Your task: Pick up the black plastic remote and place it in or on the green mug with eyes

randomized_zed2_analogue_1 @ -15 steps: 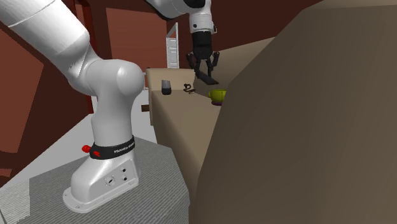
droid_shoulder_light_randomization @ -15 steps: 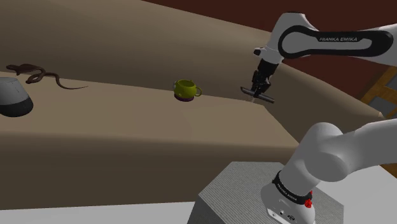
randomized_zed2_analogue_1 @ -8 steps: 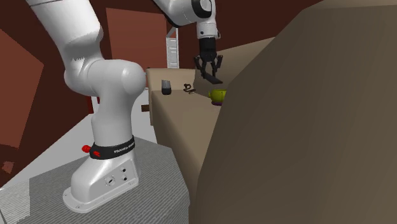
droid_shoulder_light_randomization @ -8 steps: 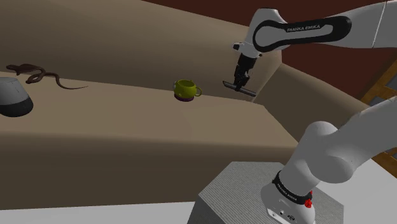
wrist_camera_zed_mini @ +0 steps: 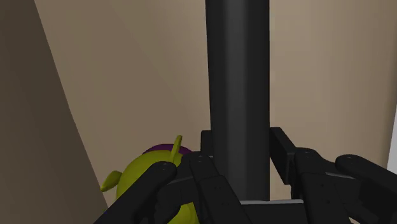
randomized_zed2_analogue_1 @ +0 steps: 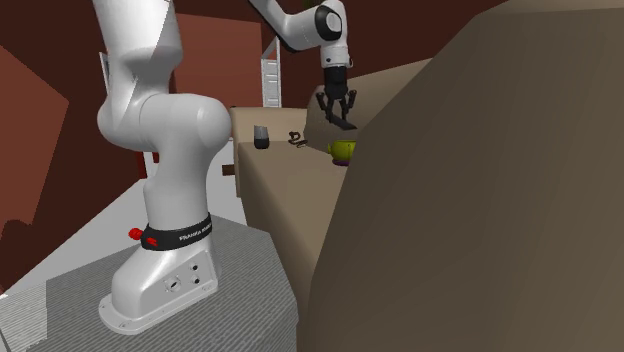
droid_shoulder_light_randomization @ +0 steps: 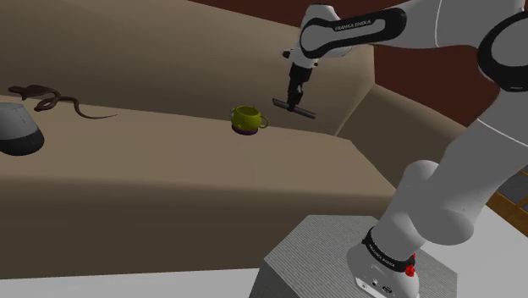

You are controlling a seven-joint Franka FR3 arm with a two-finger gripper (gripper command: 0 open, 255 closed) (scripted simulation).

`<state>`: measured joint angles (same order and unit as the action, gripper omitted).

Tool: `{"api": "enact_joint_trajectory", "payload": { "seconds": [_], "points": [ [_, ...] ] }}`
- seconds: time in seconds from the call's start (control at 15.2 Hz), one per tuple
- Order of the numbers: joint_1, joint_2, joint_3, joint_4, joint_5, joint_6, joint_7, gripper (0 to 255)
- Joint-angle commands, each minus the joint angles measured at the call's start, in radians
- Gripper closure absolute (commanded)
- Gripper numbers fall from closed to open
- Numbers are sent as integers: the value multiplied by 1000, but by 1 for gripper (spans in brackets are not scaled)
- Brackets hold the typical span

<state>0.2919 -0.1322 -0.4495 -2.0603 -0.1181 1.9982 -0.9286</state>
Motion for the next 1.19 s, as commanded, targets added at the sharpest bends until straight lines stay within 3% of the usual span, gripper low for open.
{"api": "enact_joint_trajectory", "payload": {
  "seconds": [0.0, 0.4, 0.86, 1.12],
  "points": [
    [10, 72, 0, 72, 34, -5, -5, 255],
    [6, 325, 7, 356, 151, -61, -36, 255],
    [-61, 638, 40, 790, 264, -201, -44, 255],
    [-55, 638, 43, 736, 264, -147, -45, 255]
  ]
}}
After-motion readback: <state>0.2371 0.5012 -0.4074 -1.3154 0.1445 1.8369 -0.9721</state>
